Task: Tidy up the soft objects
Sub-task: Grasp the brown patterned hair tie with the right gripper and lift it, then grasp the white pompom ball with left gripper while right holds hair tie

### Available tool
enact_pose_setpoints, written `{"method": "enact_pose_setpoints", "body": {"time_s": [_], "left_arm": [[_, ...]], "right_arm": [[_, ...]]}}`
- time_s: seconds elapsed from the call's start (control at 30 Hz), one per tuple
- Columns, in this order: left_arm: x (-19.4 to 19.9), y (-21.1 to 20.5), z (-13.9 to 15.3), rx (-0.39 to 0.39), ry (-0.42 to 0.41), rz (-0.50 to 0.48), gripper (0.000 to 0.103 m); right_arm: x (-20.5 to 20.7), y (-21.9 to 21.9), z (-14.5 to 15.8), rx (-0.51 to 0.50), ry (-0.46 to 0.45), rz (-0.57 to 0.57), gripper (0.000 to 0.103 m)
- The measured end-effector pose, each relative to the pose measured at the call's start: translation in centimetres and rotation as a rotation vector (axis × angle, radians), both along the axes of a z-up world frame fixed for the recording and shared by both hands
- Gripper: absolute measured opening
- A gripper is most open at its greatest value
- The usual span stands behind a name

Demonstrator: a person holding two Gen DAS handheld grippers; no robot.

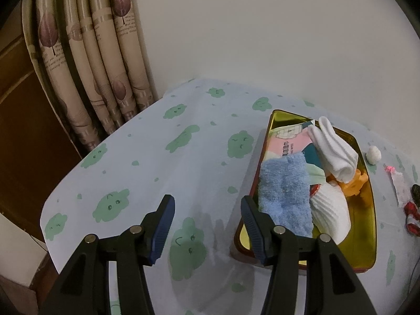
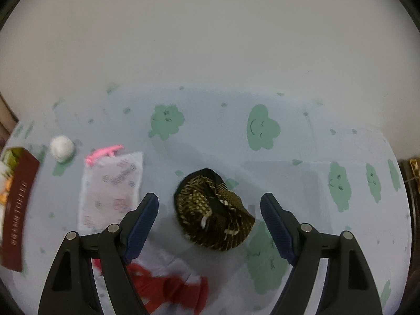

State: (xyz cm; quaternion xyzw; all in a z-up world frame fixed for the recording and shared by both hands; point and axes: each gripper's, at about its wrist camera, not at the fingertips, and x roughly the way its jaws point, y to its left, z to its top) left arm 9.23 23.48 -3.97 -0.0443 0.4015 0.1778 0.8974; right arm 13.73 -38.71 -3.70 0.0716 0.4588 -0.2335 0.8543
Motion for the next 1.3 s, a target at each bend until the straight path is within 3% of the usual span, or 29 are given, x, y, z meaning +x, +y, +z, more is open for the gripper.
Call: {"method": "enact_pose_setpoints", "body": {"time_s": [0.13, 0.23, 0.3, 0.4, 0.5, 0.77, 0.97, 1.07, 1.3], "left_arm": [[0.2, -0.7, -0.1, 0.025, 0.003, -0.019, 0.054], [0.3, -1.3, 0.0, 0.057, -0.001, -0.025, 0.054], [0.4, -1.7, -0.1, 0.083, 0.003, -0.026, 0.054], [0.6, -2.2, -0.2, 0.106, 0.015, -0.031, 0.054], [0.5, -2.9, 0.1, 0.12, 0.006, -0.037, 0.054], [1.4, -6.7, 1.5, 0.054, -0.011, -0.14, 0.054], [2.3, -11.6, 3.7, 0.062, -0.046, -0.265, 0.054], [3.2, -14.6, 4.6, 0.026, -0.048, -0.342, 0.054], [7.4, -20.7, 3.8, -0.037, 0.016, -0.498, 0.054]], "right_arm": [[0.4, -0.9, -1.3, 0.017, 0.011, 0.006, 0.078], [0.1, -1.2, -1.9, 0.026, 0.009, 0.024, 0.065], [-0.3, -1.3, -2.2, 0.021, 0.0, 0.036, 0.05], [-1.2, -1.4, -2.1, 0.014, -0.03, 0.045, 0.041], [-2.2, -1.5, -1.8, 0.015, -0.049, 0.028, 0.04], [-6.7, -1.3, -0.5, -0.027, -0.106, -0.024, 0.04], [-11.0, -0.7, -0.2, -0.068, -0.116, -0.079, 0.04], [-12.6, -0.4, -0.5, -0.061, -0.128, -0.095, 0.04], [-13.7, -0.4, -1.9, -0.019, -0.136, -0.123, 0.039]]}}
